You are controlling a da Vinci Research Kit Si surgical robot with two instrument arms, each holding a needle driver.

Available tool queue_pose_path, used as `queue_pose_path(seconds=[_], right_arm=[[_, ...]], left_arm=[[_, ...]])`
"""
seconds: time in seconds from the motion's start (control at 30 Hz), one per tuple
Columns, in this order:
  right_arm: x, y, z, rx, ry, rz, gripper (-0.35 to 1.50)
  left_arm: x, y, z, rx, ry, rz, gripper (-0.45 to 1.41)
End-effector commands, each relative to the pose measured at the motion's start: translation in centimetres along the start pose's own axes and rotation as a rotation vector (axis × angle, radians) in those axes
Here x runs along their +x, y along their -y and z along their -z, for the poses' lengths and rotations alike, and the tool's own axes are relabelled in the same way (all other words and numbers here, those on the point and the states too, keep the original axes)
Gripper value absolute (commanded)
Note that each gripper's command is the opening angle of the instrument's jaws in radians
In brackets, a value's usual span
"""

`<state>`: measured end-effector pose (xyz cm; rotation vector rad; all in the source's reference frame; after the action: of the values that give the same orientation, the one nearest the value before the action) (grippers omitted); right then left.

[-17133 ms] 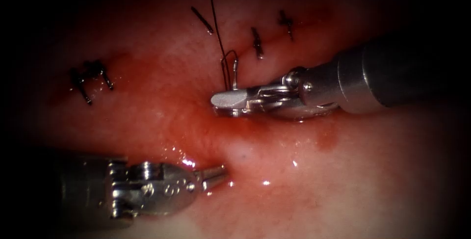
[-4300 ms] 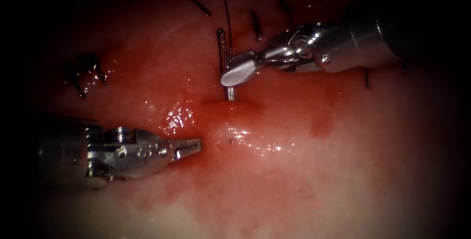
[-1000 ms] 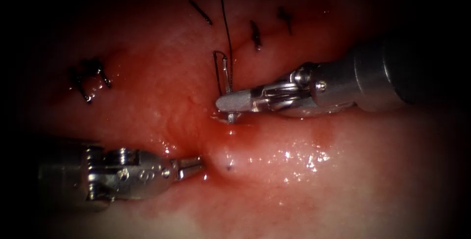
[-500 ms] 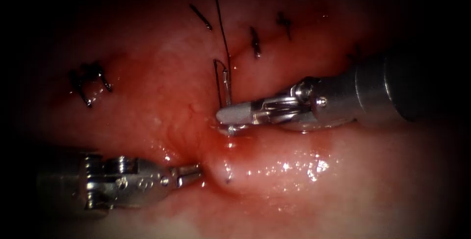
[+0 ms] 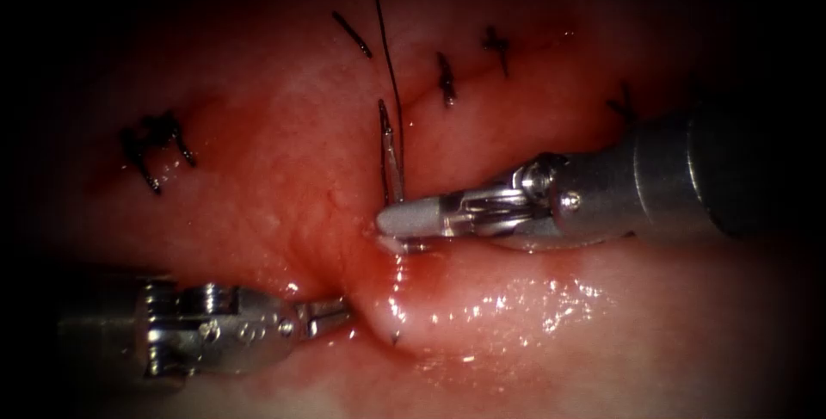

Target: Wound Closure

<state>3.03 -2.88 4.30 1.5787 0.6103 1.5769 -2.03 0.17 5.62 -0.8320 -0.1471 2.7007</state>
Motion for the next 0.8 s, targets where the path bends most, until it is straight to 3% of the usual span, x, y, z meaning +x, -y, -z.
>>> queue_pose_path(seconds=[0.03, 0.8], right_arm=[[-0.09, -0.09, -0.09, -0.003, 0.008, 0.004, -0.35], [-0.57, -0.21, -0.14, 0.025, 0.052, -0.009, -0.35]], left_arm=[[-0.01, -0.1, -0.07, -0.004, 0.0, 0.001, -0.12], [0.0, -0.09, -0.07, -0.004, 0.001, 0.002, -0.13]])
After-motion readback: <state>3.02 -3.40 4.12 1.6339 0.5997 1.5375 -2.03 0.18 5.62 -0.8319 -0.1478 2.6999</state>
